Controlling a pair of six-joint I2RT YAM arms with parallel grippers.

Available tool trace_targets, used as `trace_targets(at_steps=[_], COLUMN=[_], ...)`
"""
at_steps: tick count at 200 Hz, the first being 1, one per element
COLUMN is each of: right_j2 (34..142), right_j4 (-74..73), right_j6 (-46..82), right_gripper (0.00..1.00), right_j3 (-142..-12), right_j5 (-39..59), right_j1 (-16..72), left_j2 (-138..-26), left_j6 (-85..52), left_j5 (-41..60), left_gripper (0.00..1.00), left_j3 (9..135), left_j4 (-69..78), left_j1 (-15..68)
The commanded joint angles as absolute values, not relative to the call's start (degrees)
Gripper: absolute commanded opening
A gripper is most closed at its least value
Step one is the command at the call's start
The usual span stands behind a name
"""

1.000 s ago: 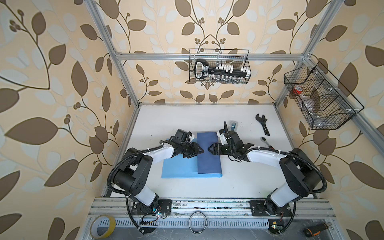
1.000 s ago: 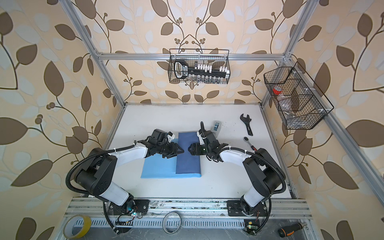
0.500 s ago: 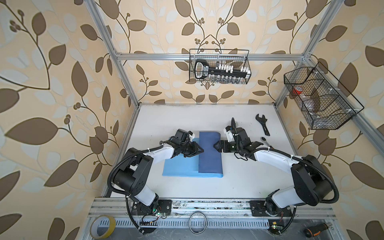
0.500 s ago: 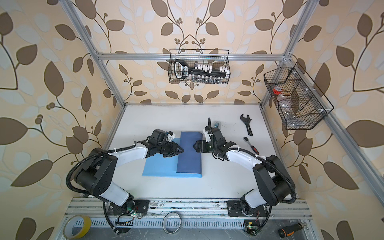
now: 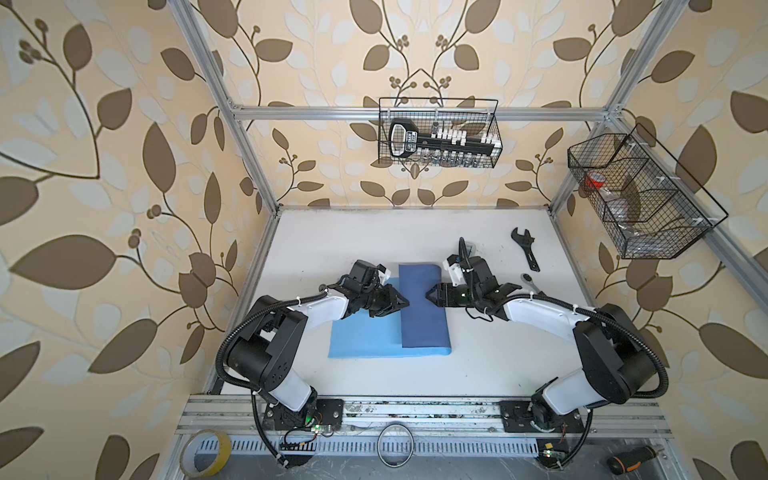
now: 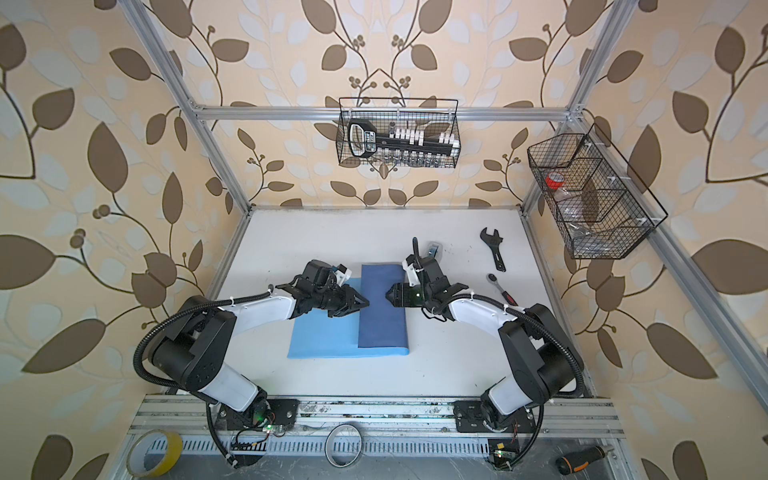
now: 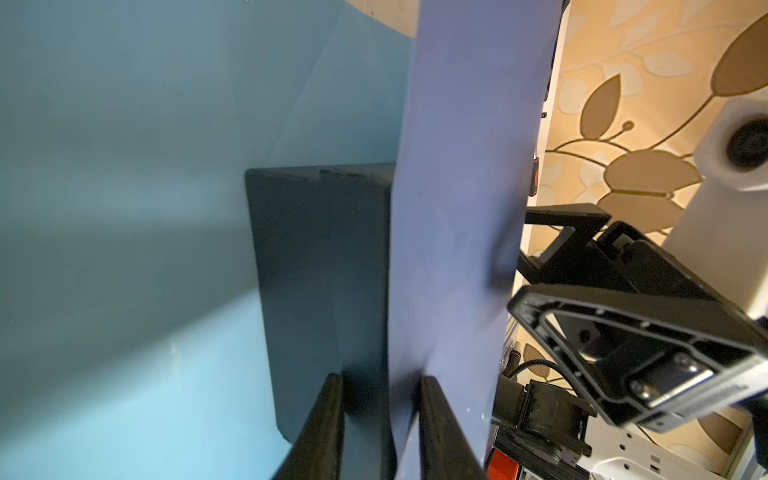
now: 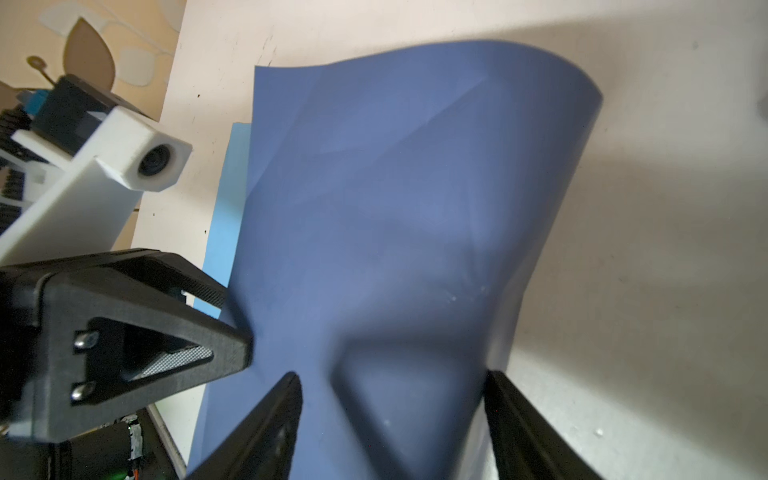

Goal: Wrap the gift box in paper

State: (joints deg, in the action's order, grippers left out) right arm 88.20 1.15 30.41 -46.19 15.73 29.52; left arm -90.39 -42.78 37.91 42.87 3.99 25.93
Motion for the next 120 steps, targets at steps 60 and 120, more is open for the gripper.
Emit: trace_targets(at_steps=[60,120], right_j2=[85.7,86.0], right_j4=[3.9,3.9], right_j6=[29.4,30.1], right_gripper=[0.54,0.53], right_j3=[-46.8,-47.7], right_j5=[9.5,8.3], right_j1=[33.9,35.4], left_j2=[-90.0,-89.2], left_j6=[-43.4,-43.2], left_j5=[38.0,38.1], left_gripper=[0.52,0.58], left_j3=[42.5,42.7], left_j4=[2.6,2.4], left_j1=[27.2,27.1])
